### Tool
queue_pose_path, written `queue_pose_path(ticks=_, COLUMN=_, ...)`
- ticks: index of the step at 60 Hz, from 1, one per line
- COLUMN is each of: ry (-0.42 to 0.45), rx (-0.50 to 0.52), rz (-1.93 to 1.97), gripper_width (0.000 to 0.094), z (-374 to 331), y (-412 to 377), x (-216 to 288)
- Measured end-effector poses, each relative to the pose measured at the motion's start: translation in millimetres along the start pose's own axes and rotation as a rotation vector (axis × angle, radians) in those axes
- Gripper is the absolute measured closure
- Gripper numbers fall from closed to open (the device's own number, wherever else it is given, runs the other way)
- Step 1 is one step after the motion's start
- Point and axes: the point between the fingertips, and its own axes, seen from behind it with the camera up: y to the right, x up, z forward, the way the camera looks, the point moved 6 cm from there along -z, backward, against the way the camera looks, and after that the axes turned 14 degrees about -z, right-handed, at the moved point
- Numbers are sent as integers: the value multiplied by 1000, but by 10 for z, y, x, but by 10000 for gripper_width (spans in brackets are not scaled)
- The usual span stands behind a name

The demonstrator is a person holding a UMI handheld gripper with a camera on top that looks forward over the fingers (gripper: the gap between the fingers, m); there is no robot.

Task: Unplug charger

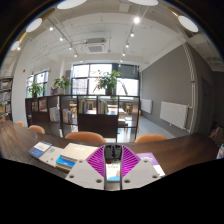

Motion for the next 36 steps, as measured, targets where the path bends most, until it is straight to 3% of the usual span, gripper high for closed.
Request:
queue_pose_path(ticks=5, ry=-79, rx=-7, rz=6, gripper_width=748, z=22, y=316, x=-502)
queue_pose_path(ticks=11, ry=-244, rx=68, rz=17, gripper_width=741, z=260, y=303, x=-1372)
queue_pose_path(ticks=16, ry=-331, rx=113, rz=6, gripper_width=732, z=338, y=127, x=-2034)
queue_pose_path(ticks=30, ry=-451, rx=218, rz=-4, gripper_width=701, z=383, y=-54, x=-2682)
queue_pose_path(ticks=34, ry=-436, rx=206, rz=-5, gripper_width=651, z=430, y=-61, x=-2657)
queue_pose_path(ticks=36, ry=-449, rx=196, rz=-10, gripper_width=563, z=435, y=-43, x=-2652)
